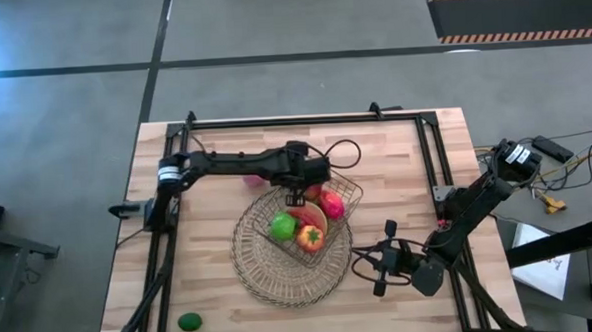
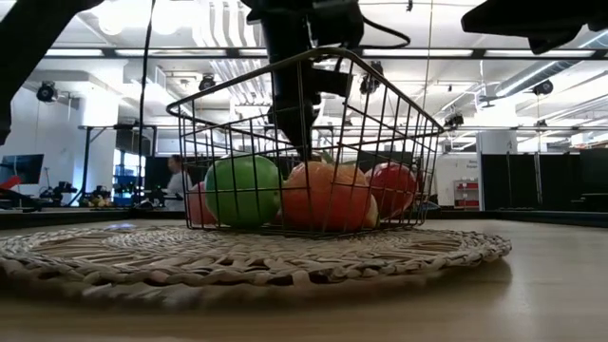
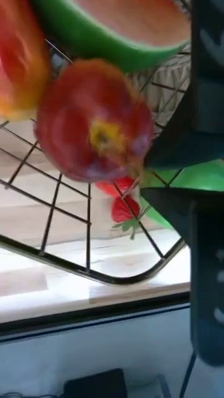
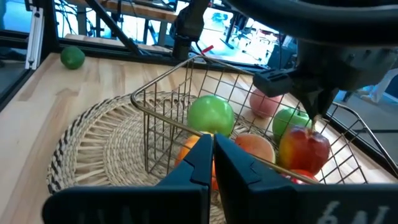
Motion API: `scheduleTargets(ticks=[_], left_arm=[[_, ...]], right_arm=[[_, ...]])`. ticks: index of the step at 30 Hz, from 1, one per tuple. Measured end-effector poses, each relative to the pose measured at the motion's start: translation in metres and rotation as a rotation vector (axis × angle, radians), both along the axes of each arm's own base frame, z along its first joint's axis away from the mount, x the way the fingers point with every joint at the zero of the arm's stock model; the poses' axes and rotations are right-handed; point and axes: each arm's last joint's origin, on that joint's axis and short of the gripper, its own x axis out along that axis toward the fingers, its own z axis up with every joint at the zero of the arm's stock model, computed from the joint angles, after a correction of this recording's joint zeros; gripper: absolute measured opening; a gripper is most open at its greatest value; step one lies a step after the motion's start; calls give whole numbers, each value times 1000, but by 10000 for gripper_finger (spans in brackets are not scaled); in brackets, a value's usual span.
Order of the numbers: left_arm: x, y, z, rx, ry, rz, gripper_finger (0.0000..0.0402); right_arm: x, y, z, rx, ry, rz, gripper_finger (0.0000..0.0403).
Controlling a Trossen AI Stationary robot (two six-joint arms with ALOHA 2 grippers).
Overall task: Build produce basket
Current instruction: Put the red apple into the gold wire basket, then put the lime into the gold wire basket
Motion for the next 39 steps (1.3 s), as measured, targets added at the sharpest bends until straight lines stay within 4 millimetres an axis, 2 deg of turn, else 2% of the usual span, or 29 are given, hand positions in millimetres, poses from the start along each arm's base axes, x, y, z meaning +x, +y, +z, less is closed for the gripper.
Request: scheduleTargets(ticks=[8, 11, 14, 18, 21, 24, 29, 33, 35, 39], left_arm=[[2, -3, 11, -20, -42, -18, 137], [-5, -10, 31, -27, -61, -3, 163], [-20, -21, 58, -52, -107, 51, 174], [-50, -52, 89, -88, -175, 57, 175], [-76, -87, 108, -123, -251, 8, 175], [-105, -124, 118, -140, -311, -46, 176], [-153, -176, 114, -233, -348, -95, 176], [-188, -206, 96, -316, -333, -75, 176], [-205, -218, 82, -403, -287, -19, 176], [-233, -232, 51, -572, -155, 211, 176]], right_arm=[[-1, -1, -3, 10, 2, -3, 9], [-1, -1, -3, 10, 2, -3, 9], [-1, -1, -3, 10, 2, -4, 9], [0, -3, -3, 26, -3, -13, 9], [2, -5, -3, 36, -6, -25, 9], [4, -7, -3, 37, -7, -37, 9], [7, -11, -3, 37, -7, -54, 9], [9, -13, -3, 35, -7, -61, 9], [9, -13, -3, 28, -4, -63, 9], [9, -13, -3, 24, -3, -62, 9]])
